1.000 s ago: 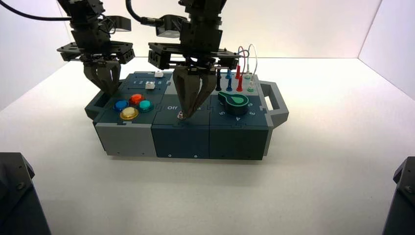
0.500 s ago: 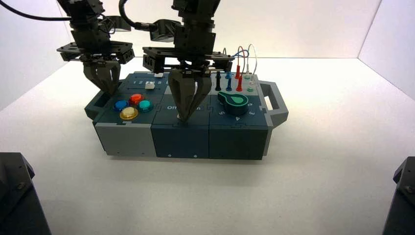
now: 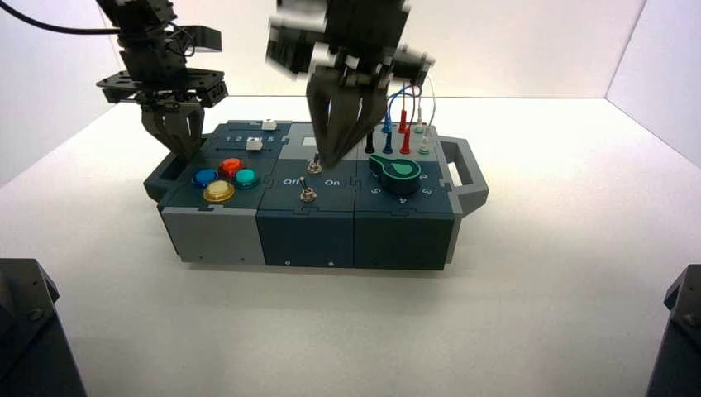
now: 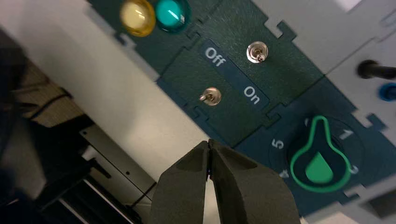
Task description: Flip the bottom switch off with the right gripper.
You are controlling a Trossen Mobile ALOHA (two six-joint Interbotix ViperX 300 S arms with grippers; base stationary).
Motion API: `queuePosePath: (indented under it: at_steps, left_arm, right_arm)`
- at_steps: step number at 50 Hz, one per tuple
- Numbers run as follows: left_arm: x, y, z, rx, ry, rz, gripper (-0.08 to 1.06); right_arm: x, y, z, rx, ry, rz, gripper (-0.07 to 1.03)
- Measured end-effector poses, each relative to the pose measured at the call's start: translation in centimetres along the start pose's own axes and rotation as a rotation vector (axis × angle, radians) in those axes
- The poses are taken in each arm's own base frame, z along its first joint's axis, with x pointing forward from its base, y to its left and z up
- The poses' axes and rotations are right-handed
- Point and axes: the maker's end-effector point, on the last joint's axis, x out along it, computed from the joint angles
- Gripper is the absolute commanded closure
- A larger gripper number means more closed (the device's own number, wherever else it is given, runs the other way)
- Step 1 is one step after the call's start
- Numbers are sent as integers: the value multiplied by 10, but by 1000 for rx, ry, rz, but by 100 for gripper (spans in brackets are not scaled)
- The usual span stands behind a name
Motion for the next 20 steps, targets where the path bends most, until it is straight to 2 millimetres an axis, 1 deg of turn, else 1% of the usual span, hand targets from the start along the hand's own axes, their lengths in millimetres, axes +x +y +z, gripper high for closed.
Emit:
queuePosePath:
  at_steps: [2,4,5,6,7,8,9,11,14,17,20]
  left_arm:
    - [-3,-1,-5,8,-5,0,101]
    - [-8,-1,-5,8,-26,2,101]
    - [-8,-1,-5,8,-26,2,101]
    - [-15,0,-5,9,-55,7,101]
    - [-15,-1,-5,8,-58,7,101]
    - [-22,-1,-4,10,-87,10,101]
    - [-22,-1,-4,10,-87,10,101]
    - [-32,-2,-1,14,-129,15,101]
    - [-39,-2,0,15,-155,17,101]
    - [-43,-2,1,14,-171,19,101]
    - [-44,-2,1,16,-173,20,101]
  right_arm:
    - [-9,1,-2,-6,-26,4,99]
    - [-17,2,-2,-11,-53,7,99]
    - [-17,2,-2,-11,-53,7,99]
    - [-26,3,-3,-19,-86,9,99]
    - [-27,2,-3,-19,-91,8,99]
    - [-35,3,-3,-26,-122,12,99]
    - [-35,3,-3,-26,-122,12,99]
    - [-48,5,-2,-34,-167,18,98]
    - [-64,9,-2,-45,-221,28,99]
    - [-72,11,-2,-52,-247,34,99]
    - [-75,11,-3,-55,-257,35,99]
